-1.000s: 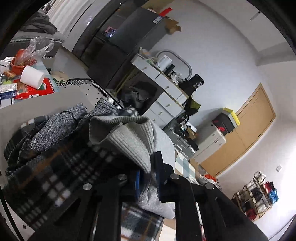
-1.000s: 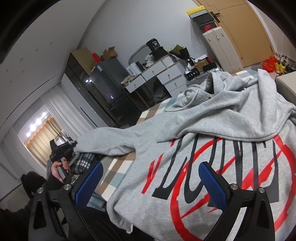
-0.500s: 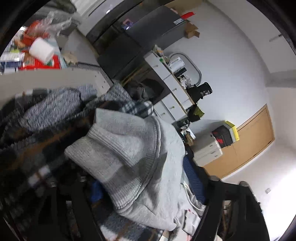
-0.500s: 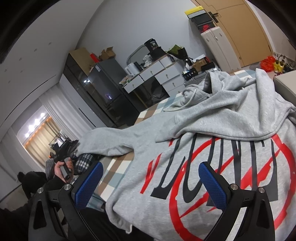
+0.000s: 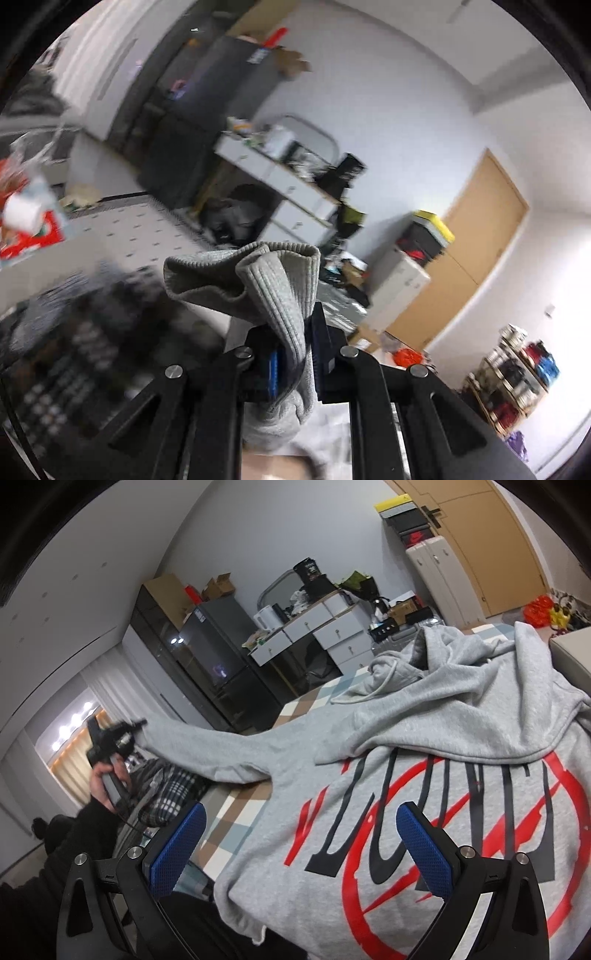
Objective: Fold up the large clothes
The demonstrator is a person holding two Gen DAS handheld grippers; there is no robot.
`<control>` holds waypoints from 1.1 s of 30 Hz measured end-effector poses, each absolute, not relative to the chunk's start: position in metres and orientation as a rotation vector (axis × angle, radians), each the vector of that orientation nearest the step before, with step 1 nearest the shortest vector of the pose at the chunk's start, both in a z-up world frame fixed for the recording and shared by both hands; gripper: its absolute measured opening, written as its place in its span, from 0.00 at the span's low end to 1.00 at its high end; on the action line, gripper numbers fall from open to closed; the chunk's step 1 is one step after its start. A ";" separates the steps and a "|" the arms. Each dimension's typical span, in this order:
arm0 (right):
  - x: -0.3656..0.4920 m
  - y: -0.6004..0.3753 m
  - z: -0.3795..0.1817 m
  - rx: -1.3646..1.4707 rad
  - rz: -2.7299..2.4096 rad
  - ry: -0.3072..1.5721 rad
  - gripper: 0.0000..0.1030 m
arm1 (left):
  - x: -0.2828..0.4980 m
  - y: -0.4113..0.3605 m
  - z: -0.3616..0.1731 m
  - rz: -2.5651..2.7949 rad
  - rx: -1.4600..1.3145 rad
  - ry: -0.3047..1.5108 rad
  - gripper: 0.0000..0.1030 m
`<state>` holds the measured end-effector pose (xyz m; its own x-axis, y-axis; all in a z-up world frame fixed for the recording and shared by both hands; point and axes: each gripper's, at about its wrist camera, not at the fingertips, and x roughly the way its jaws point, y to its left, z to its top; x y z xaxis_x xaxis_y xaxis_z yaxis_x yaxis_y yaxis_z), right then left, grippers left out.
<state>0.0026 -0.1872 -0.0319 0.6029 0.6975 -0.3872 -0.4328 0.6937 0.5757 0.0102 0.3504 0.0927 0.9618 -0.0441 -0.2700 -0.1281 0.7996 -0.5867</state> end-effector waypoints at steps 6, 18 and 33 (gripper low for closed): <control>0.008 -0.202 -0.034 0.488 0.628 0.647 1.00 | 0.039 0.266 0.148 -0.138 -0.567 0.271 0.08; 0.014 -0.271 -0.035 0.506 0.338 0.597 1.00 | 0.109 0.049 0.129 -0.509 -0.389 0.435 0.08; 0.010 -0.315 -0.036 0.355 -0.019 0.586 1.00 | 0.152 -0.098 0.005 -0.801 -0.311 0.887 0.11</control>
<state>0.0099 -0.3149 -0.0363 0.8347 0.0825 -0.5445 0.1173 0.9394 0.3222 0.1517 -0.0983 0.0049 0.3721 -0.7336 -0.5687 0.4908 0.6755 -0.5502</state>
